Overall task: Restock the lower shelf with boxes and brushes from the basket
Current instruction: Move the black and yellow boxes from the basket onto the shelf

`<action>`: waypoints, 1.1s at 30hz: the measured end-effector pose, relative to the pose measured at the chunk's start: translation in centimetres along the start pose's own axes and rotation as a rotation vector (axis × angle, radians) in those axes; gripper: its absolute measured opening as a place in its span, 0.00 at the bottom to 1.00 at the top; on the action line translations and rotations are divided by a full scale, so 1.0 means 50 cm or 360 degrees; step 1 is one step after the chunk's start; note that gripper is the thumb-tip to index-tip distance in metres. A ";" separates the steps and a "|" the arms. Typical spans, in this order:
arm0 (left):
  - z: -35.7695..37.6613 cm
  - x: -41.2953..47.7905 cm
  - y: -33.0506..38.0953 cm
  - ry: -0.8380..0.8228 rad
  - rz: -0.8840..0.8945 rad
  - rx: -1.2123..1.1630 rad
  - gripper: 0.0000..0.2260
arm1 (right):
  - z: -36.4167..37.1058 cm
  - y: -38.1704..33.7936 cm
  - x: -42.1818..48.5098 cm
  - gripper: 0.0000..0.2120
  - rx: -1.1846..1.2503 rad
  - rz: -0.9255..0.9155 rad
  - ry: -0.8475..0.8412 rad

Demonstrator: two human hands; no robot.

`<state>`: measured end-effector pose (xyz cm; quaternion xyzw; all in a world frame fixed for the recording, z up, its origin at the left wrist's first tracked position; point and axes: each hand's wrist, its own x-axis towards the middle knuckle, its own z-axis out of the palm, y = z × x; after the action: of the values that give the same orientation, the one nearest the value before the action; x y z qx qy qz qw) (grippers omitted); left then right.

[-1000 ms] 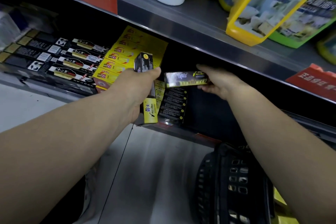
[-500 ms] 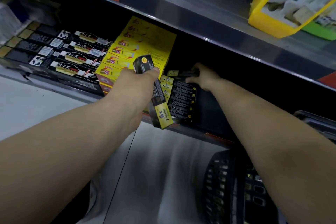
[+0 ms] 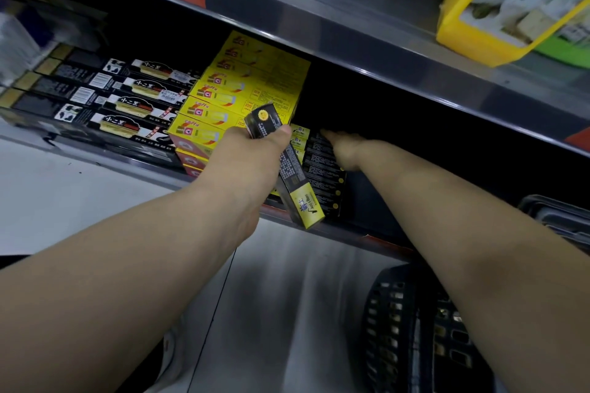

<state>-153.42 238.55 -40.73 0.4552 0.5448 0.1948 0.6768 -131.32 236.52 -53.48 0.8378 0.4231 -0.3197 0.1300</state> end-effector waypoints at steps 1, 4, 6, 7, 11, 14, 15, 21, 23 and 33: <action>0.000 0.001 0.000 -0.0005 -0.0008 0.0000 0.09 | -0.005 -0.003 -0.010 0.31 -0.0001 0.0006 -0.0003; 0.000 0.000 0.002 -0.0001 0.0004 0.0014 0.09 | -0.050 -0.025 -0.054 0.33 0.0053 -0.0094 0.0018; 0.000 -0.002 0.003 0.0006 0.0025 0.0039 0.11 | -0.094 -0.046 -0.106 0.38 0.0333 -0.0318 -0.0041; -0.001 -0.002 0.003 0.0001 0.0034 0.0062 0.11 | -0.116 -0.055 -0.140 0.42 0.0510 -0.0474 -0.0079; -0.003 -0.007 0.002 -0.0134 0.0025 0.0159 0.11 | -0.154 -0.088 -0.285 0.48 0.0460 -0.1140 0.0078; 0.001 -0.016 0.002 -0.0274 0.0038 0.0228 0.11 | -0.141 -0.091 -0.329 0.29 0.0216 -0.1270 0.0471; 0.002 -0.017 0.001 -0.0287 0.0087 0.0316 0.12 | -0.137 -0.086 -0.331 0.24 0.0154 -0.1244 0.0548; -0.008 -0.010 0.009 -0.0318 0.0427 0.0585 0.18 | -0.115 -0.003 -0.276 0.16 0.0208 -0.0771 0.0382; -0.014 -0.006 0.008 -0.0303 0.0463 0.0634 0.17 | -0.110 0.034 -0.247 0.16 0.0267 -0.0716 0.0305; -0.023 0.012 0.000 -0.0314 0.0471 0.0867 0.22 | -0.114 0.128 -0.106 0.25 -0.0052 -0.0106 0.0320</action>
<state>-154.29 239.47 -41.07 0.7106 0.4366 0.0931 0.5439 -126.14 232.10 -46.07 0.8488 0.4668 -0.2313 0.0900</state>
